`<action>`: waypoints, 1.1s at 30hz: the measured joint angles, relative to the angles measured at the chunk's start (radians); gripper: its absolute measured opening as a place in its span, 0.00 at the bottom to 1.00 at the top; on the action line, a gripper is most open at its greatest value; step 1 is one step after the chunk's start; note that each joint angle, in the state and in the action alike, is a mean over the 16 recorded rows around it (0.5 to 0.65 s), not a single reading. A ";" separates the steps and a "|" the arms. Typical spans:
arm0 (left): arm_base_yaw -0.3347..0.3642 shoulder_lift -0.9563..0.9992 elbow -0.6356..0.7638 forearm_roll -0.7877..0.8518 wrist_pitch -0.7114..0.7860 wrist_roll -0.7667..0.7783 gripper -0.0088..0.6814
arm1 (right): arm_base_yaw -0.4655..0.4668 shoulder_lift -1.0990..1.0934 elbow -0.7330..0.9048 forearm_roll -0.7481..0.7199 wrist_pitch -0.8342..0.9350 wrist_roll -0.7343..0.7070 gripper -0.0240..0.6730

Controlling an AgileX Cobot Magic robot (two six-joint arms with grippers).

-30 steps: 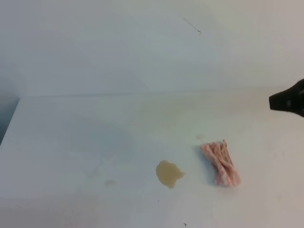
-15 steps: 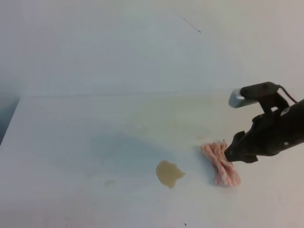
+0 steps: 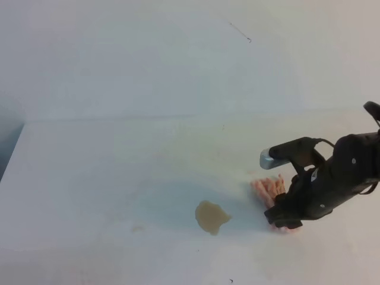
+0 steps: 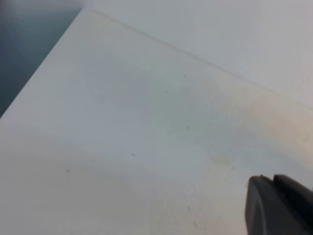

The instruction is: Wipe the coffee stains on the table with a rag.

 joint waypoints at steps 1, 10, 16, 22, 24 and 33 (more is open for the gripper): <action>0.000 0.000 0.000 0.000 0.000 0.000 0.01 | 0.001 0.009 -0.001 0.000 -0.002 0.003 0.47; 0.000 0.000 0.000 0.000 0.000 0.000 0.01 | 0.006 0.054 -0.058 0.064 0.015 -0.008 0.18; 0.000 0.000 0.000 0.000 0.000 0.000 0.01 | 0.030 0.053 -0.158 0.225 0.061 -0.128 0.07; 0.000 0.000 0.000 0.000 0.000 0.000 0.01 | 0.079 0.063 -0.248 0.467 0.121 -0.319 0.06; 0.000 0.000 0.000 0.000 0.000 0.000 0.01 | 0.097 0.074 -0.267 0.541 0.148 -0.377 0.06; 0.000 0.000 0.000 0.000 0.000 0.000 0.01 | 0.135 0.145 -0.288 0.667 0.245 -0.420 0.06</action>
